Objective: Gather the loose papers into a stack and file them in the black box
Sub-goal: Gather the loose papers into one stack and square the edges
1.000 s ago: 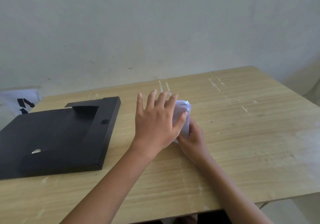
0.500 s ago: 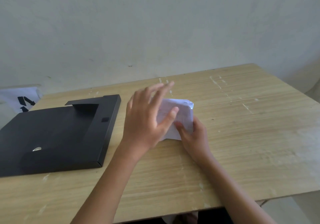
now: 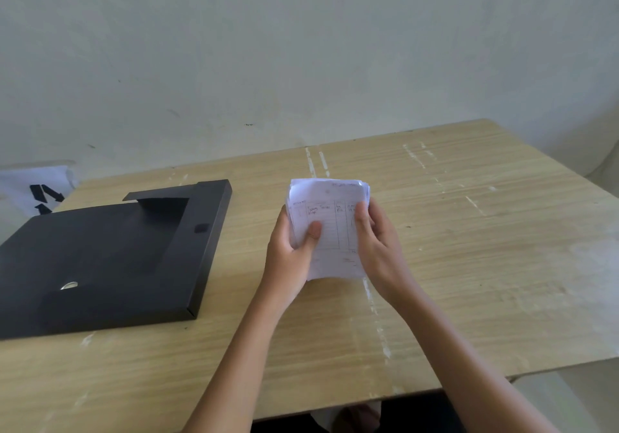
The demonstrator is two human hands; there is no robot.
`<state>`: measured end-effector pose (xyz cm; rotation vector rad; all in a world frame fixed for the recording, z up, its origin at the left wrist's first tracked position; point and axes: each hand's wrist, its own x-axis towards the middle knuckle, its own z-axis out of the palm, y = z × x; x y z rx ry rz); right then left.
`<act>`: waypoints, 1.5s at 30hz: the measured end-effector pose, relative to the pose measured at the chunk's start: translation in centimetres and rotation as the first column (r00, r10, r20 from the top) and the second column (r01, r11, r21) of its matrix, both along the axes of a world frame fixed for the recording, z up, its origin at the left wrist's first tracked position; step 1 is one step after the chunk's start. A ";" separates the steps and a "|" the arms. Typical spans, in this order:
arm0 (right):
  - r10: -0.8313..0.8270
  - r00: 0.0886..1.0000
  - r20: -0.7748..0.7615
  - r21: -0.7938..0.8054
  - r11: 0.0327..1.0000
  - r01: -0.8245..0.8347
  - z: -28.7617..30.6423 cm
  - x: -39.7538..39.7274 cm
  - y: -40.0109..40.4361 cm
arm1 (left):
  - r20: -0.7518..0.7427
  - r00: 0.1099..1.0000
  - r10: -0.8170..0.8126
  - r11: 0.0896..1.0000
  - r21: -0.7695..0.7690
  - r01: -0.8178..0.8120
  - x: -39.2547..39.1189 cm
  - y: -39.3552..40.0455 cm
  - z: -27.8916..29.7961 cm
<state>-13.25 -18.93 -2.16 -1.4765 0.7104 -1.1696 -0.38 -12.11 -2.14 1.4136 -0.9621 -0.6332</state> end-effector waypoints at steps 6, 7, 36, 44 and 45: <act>-0.049 0.996 -0.068 -0.062 0.997 0.045 0.2 0.1 -0.8 | 0.151 0.987 0.057 0.998 0.009 -0.059 0.4 0.0 0.6; -0.043 0.996 -0.076 -0.071 0.997 0.038 0.3 0.1 -0.9 | 0.170 0.982 0.079 0.997 0.006 -0.081 0.5 0.0 0.7; -0.020 0.942 -0.336 -0.059 0.998 0.000 -3.1 0.2 -0.3 | 0.151 0.971 0.185 0.981 0.033 -0.192 -0.9 -0.4 -3.3; -0.178 0.935 -0.306 -0.361 0.931 0.059 2.7 -3.7 -2.9 | 0.731 0.664 -0.161 0.974 0.227 -0.015 4.3 2.0 5.5; -0.161 0.920 -0.357 -0.384 0.923 0.013 3.3 -3.7 -3.1 | 0.762 0.615 -0.202 0.968 0.249 0.009 4.1 2.0 6.5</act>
